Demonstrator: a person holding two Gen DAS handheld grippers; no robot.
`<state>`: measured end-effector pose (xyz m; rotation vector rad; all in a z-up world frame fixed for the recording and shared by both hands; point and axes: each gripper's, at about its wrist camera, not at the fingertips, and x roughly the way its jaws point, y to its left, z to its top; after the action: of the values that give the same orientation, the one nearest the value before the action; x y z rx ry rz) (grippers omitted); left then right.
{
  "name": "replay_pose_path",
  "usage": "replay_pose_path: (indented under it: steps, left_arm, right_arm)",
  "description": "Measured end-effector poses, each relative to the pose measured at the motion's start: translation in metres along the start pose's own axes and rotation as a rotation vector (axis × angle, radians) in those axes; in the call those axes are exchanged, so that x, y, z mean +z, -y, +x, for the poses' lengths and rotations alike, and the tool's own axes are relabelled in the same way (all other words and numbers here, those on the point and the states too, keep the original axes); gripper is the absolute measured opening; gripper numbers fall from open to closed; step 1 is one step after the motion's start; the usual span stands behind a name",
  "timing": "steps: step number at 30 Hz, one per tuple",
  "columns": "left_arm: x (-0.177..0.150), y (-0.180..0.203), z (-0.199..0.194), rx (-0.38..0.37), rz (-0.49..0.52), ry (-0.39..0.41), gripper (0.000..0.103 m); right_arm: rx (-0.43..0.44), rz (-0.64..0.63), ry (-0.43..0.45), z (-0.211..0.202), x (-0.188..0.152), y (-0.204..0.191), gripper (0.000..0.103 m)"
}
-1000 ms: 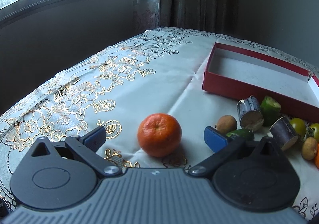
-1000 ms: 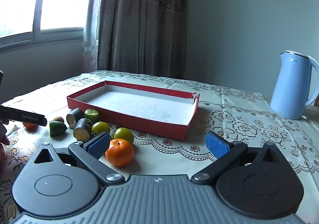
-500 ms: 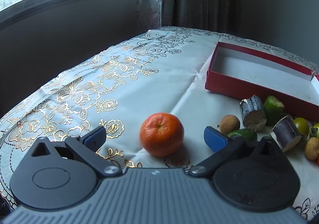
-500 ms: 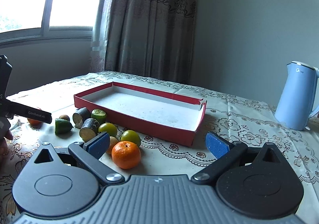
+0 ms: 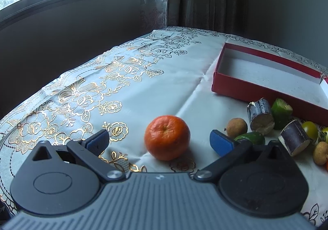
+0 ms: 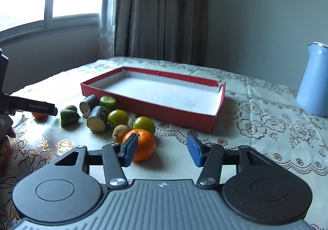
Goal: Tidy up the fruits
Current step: 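Close the right gripper on the mandarin orange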
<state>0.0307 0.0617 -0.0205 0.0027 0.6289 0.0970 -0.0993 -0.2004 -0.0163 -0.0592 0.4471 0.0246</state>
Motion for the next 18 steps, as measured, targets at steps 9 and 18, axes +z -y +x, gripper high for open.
replay_pose_path:
  steps: [9,18]
  left_arm:
    - [0.0,-0.001,0.001,-0.001,-0.007,-0.002,0.103]
    - [0.0,-0.002,0.002,-0.011,-0.015,-0.008,0.103]
  right_arm:
    - [0.053,-0.052,-0.03,0.014,0.004,-0.015,0.053]
    - [0.085,-0.071,-0.101,0.04,0.002,-0.022,0.052]
